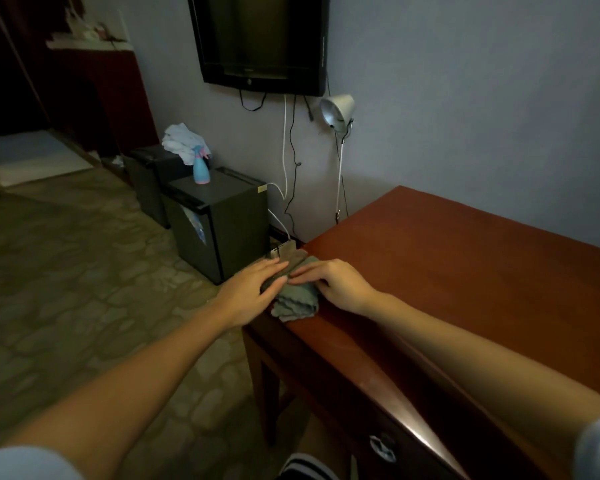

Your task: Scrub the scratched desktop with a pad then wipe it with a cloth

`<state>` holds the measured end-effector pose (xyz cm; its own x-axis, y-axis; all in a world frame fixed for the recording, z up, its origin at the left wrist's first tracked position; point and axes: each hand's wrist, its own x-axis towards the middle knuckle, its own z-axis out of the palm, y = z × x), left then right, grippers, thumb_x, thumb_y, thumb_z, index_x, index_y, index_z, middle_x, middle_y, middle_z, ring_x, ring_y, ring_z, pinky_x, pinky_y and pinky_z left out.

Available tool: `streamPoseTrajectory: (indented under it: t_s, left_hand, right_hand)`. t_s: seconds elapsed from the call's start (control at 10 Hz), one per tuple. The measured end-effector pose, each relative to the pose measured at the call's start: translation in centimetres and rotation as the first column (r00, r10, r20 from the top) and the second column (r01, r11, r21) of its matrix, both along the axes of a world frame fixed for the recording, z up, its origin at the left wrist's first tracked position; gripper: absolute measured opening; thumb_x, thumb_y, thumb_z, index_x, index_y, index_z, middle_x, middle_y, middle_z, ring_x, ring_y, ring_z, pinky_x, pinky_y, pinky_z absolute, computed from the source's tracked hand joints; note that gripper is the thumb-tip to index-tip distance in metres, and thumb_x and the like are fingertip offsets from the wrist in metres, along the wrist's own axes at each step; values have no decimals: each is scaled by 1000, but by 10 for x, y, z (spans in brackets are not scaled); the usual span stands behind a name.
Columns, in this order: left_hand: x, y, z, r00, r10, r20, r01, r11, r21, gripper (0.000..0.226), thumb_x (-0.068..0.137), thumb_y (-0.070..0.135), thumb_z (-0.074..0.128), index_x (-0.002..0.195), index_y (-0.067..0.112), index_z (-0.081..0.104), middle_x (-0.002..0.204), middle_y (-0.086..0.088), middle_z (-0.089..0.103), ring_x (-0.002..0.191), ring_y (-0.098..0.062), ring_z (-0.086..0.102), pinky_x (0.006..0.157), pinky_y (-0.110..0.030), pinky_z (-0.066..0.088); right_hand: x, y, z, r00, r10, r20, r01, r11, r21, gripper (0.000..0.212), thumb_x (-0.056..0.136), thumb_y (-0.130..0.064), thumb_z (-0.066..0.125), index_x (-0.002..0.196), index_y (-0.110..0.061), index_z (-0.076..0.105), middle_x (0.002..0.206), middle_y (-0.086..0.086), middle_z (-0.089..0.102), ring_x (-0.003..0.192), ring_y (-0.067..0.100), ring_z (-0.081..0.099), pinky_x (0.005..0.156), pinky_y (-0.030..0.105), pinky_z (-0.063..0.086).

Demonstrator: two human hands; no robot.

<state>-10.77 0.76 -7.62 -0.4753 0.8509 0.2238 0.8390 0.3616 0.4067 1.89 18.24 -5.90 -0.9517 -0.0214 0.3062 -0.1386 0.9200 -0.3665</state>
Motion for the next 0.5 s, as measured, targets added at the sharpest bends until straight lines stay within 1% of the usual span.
streamPoseTrajectory:
  t_s: [0.1,0.2,0.3,0.4,0.5]
  left_hand:
    - [2,0,0,999,4,-48,-5,999,-35,65,90,61,28,145,28,38,152,5,35,142,-13,28,114,-29,23]
    - [2,0,1,996,-6,-85,-5,992,-129,64,93,61,24,148,30,30,156,6,27,145,-13,19,118,-40,14]
    - [5,1,9,993,-20,-113,-12,961,-275,55,100,50,24,151,31,19,160,6,13,148,-14,4,119,-47,1]
    - [11,5,19,989,-18,-148,-41,922,-384,57,100,51,19,153,30,10,161,5,1,148,-14,-6,117,-48,-6]
    - [23,9,24,986,-29,-163,-33,932,-360,59,101,51,18,153,26,9,161,3,-2,147,-14,-6,118,-46,-5]
  right_hand:
    - [-1,-1,-3,1000,-7,2,7,1000,-4,50,83,7,48,116,-23,70,127,-4,63,123,17,54,101,39,45]
    - [4,-4,-7,1000,-10,26,12,997,-81,51,84,9,45,120,-19,66,132,-1,58,127,17,49,107,38,39]
    - [12,-10,-2,993,-21,118,32,995,-95,51,89,6,41,132,-18,56,144,2,46,139,16,32,118,37,18]
    - [27,-7,3,988,-55,146,62,997,-48,53,94,-1,43,142,-24,43,153,-2,32,145,13,18,117,37,6]
    - [55,1,13,980,-151,131,156,987,-28,49,96,-6,46,141,-24,44,152,-3,35,144,13,22,117,33,15]
